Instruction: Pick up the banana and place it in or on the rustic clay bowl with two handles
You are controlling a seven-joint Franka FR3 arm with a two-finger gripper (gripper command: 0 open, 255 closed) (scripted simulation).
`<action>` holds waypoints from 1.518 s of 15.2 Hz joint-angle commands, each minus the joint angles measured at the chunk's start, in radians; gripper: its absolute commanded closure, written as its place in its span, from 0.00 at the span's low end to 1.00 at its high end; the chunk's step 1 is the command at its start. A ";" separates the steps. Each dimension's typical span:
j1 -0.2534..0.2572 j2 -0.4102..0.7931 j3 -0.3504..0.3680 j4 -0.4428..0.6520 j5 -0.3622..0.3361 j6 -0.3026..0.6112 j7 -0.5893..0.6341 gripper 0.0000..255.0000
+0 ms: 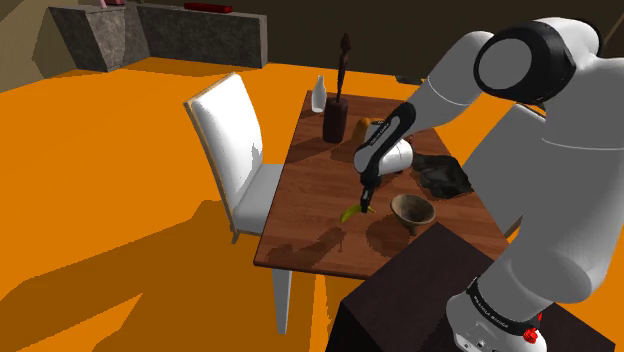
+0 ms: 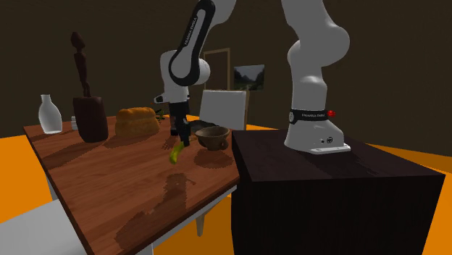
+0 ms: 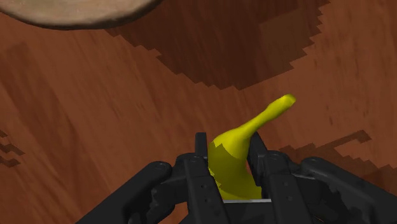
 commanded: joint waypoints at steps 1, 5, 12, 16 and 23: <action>0.005 -0.028 -0.008 -0.006 -0.010 -0.022 0.007 1.00; 0.014 -0.084 -0.022 -0.014 -0.033 -0.070 0.023 1.00; 0.025 -0.179 -0.039 -0.018 -0.071 -0.157 0.051 1.00; 0.029 -0.230 -0.046 -0.015 -0.091 -0.210 0.065 1.00; -0.025 -0.301 -0.099 -0.065 -0.129 -0.230 -0.013 1.00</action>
